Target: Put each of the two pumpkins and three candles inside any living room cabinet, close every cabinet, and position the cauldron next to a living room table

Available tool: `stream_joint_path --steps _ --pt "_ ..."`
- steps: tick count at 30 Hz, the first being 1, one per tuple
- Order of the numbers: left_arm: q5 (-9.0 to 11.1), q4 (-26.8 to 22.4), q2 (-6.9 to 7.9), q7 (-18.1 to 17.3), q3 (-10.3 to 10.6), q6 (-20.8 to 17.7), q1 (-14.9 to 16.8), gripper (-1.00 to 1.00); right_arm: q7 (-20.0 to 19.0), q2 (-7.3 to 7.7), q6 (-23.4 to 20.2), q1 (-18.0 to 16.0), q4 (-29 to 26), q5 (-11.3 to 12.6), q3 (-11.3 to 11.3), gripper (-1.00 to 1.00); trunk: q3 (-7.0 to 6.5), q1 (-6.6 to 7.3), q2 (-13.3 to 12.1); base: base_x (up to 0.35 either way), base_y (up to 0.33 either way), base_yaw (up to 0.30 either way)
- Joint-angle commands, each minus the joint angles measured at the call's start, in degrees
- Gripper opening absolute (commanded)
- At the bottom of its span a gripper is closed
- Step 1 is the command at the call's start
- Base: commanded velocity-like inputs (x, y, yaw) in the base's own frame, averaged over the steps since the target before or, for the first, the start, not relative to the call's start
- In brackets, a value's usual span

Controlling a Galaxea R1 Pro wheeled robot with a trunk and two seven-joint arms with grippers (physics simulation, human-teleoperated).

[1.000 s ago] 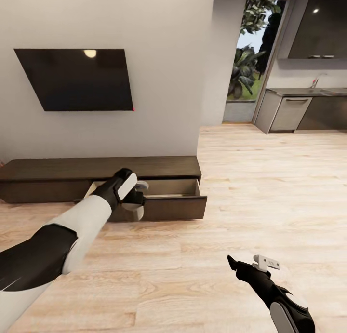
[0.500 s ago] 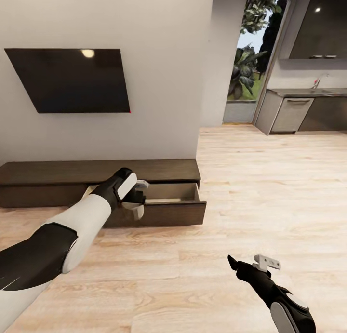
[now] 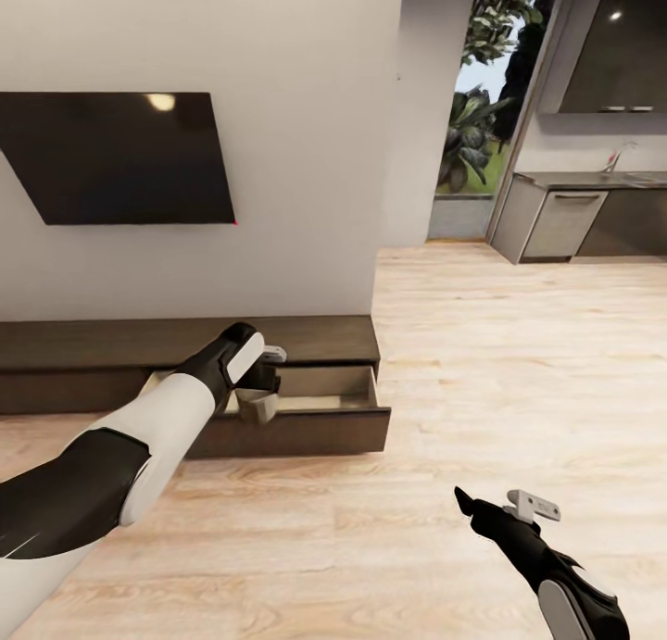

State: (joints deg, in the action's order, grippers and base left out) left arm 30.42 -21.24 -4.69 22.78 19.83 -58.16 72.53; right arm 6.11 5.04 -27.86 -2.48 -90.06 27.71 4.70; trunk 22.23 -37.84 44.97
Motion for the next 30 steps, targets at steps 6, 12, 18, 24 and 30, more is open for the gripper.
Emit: stream_joint_path --steps 6,12,18,24,30 --pt "0.3 -0.1 0.03 0.4 0.4 -0.1 0.1 -1.00 -1.3 0.05 -0.2 0.0 -0.5 0.7 0.4 1.00 0.07 -0.04 0.1 0.323 -0.023 0.000" --pt "0.3 0.0 0.07 0.4 0.4 -0.1 0.1 -1.00 -14.1 0.04 -0.4 0.1 -0.6 0.8 5.9 1.00 0.07 -0.04 0.1 0.330 -0.003 0.000" --pt "0.3 0.0 0.03 0.4 0.5 0.6 0.1 -1.00 -27.6 -0.17 -3.8 0.2 -0.5 0.8 16.0 1.00 0.07 -0.04 0.1 0.331 0.000 0.000" --pt "0.3 0.0 0.06 0.4 0.5 0.9 0.1 -1.00 -29.6 -0.13 -5.3 0.2 -0.3 0.9 17.4 1.00 0.07 -0.04 0.1 0.331 0.000 0.000" --pt "0.4 0.0 0.07 0.5 0.5 0.9 0.0 -1.00 -30.0 -0.11 -5.8 0.1 -0.1 0.9 17.6 1.00 0.07 -0.04 0.1 0.246 0.000 0.000"
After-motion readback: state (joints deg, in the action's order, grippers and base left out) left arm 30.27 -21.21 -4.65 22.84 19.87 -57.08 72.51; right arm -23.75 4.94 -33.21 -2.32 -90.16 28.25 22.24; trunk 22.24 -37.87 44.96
